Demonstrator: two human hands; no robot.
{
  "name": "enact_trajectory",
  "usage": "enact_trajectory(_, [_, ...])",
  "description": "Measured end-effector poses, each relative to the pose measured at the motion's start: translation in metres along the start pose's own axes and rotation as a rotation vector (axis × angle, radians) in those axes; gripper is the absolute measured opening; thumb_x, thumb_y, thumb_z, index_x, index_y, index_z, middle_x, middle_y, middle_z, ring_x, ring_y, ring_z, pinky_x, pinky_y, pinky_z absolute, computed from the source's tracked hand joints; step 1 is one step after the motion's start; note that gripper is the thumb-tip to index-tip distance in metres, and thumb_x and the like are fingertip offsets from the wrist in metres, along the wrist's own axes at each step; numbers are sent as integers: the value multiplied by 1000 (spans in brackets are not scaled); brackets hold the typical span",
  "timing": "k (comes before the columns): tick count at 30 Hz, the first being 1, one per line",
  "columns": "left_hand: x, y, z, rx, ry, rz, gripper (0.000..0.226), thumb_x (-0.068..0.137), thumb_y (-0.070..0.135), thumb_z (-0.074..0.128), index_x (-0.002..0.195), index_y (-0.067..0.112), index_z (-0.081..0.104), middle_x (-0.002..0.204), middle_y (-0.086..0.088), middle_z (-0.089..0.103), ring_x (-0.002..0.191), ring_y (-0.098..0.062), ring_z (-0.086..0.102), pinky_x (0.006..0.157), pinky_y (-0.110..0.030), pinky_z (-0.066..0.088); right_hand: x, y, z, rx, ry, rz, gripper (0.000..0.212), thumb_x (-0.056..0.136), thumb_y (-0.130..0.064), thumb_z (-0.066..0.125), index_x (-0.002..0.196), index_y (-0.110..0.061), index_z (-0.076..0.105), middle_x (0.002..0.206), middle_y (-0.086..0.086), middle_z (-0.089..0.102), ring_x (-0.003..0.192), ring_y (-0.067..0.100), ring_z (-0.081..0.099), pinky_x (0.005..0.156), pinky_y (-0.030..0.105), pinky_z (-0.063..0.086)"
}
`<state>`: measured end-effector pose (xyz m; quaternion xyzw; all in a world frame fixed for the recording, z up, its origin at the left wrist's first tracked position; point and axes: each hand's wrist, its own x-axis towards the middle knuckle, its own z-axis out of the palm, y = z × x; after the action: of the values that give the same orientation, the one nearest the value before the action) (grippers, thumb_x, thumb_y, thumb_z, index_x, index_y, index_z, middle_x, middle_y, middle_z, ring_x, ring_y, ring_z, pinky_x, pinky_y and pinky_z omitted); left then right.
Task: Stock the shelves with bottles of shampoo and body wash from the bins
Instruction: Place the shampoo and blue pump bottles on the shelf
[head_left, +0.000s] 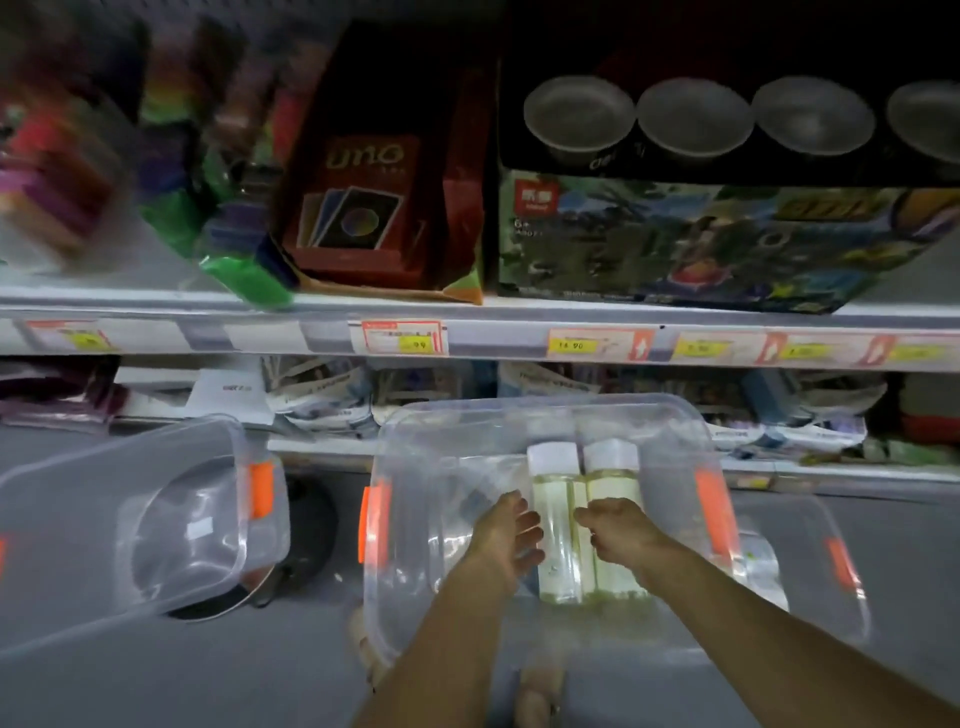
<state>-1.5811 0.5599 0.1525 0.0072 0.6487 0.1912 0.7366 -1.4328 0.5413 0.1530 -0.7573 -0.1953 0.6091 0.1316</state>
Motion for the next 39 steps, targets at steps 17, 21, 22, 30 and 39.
enact_trajectory(17, [92, -25, -9, 107, 0, -47, 53, 99, 62, 39, 105, 18, 68, 96, -5, 72, 91, -26, 66, 71, -35, 50, 68, 24, 43, 98, -19, 96, 36, 104, -38, 40, 129, -15, 51, 120, 10, 61, 105, 29, 59, 98, 40, 46])
enact_trajectory(21, [90, -21, -8, 188, 9, -28, 65, 90, 73, 44, 121, 19, 63, 96, -7, 72, 87, -24, 67, 65, -33, 48, 67, 24, 40, 248, -11, 147, 41, 104, -44, 36, 112, -13, 63, 99, 9, 68, 91, 26, 65, 84, 41, 53])
enact_trajectory(22, [86, -19, -7, 198, 9, -14, 67, 88, 75, 45, 126, 21, 60, 99, -7, 71, 87, -23, 66, 63, -32, 47, 64, 24, 37, 256, -28, 146, 41, 105, -43, 36, 102, -15, 65, 91, 6, 68, 85, 22, 65, 75, 37, 52])
enact_trajectory(30, [64, -11, -25, 67, -23, 44, 113, 37, 88, 74, 129, 23, 58, 110, -12, 73, 98, -31, 72, 78, -44, 59, 39, 3, 21, 104, -61, 10, 57, 106, -45, 27, 100, -14, 75, 100, 6, 76, 93, 22, 70, 85, 33, 51])
enact_trajectory(39, [-30, 19, -50, -49, -160, 113, 79, 78, 82, 49, 84, 9, 78, 86, -16, 72, 75, -29, 69, 89, -48, 53, -47, -42, 21, 153, -212, -101, 44, 104, -40, 42, 103, -5, 68, 84, 12, 71, 82, 27, 67, 79, 42, 56])
